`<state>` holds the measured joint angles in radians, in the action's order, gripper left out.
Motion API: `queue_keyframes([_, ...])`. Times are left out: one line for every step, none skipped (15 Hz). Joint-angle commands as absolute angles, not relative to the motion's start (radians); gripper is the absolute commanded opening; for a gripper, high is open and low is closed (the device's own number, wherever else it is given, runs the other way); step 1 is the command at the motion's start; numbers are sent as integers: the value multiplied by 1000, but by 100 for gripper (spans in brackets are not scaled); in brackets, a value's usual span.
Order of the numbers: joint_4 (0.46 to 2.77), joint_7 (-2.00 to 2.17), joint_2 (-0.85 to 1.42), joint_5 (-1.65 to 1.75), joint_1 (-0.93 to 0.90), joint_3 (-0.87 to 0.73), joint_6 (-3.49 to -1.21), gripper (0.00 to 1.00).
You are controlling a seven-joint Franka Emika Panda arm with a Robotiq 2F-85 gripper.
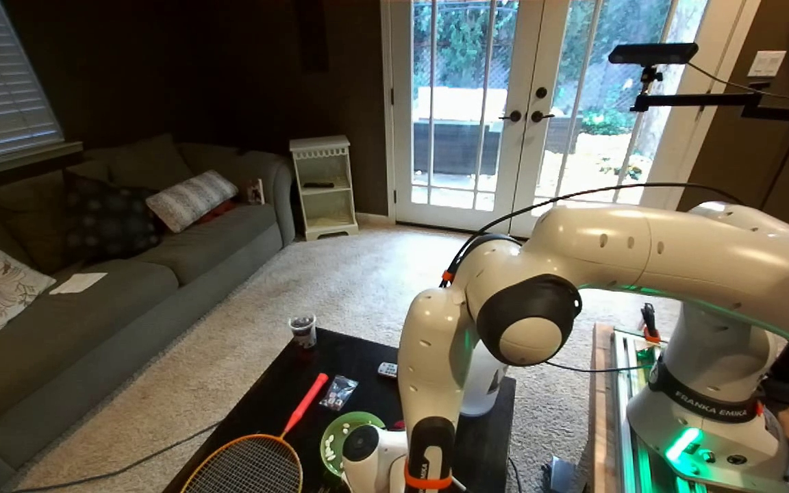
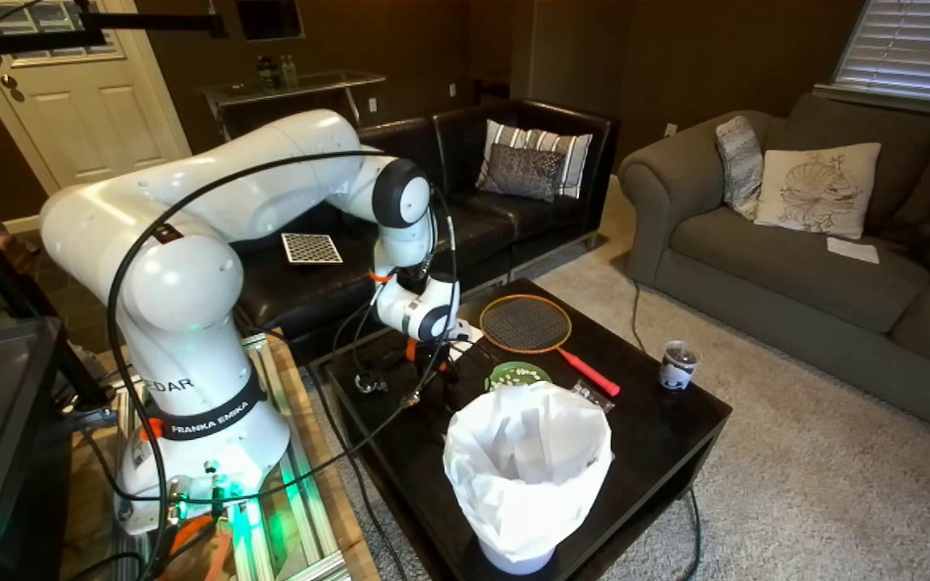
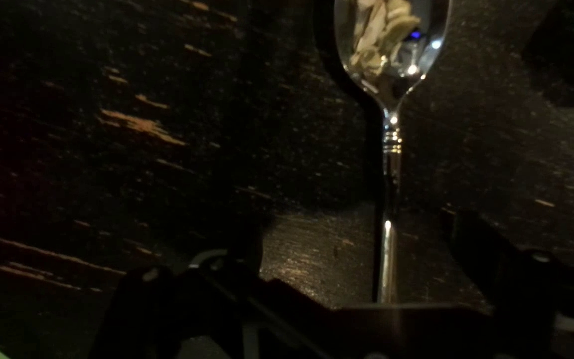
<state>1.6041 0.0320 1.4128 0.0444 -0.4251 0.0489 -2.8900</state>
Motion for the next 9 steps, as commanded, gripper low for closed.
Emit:
queue_keyframes([1553,31,1436,70,-422,55,-2845,96])
queue_keyframes([1554,35,1431,71,-425,52,-2838,94])
queue_keyframes([1557,36,1425,73,-426,51,-2831,92])
queue_keyframes([1559,38,1422,73,-427,50,-2827,84])
queue_keyframes([1563,40,1418,74,-428,47,-2826,67])
queue_keyframes([1566,42,1414,75,-428,44,-2825,59])
queue_keyframes([1567,43,1412,75,-428,42,-2825,52])
queue_keyframes([1567,44,1409,76,-430,43,-2820,43])
queue_keyframes([1565,43,1408,76,-429,44,-2815,38])
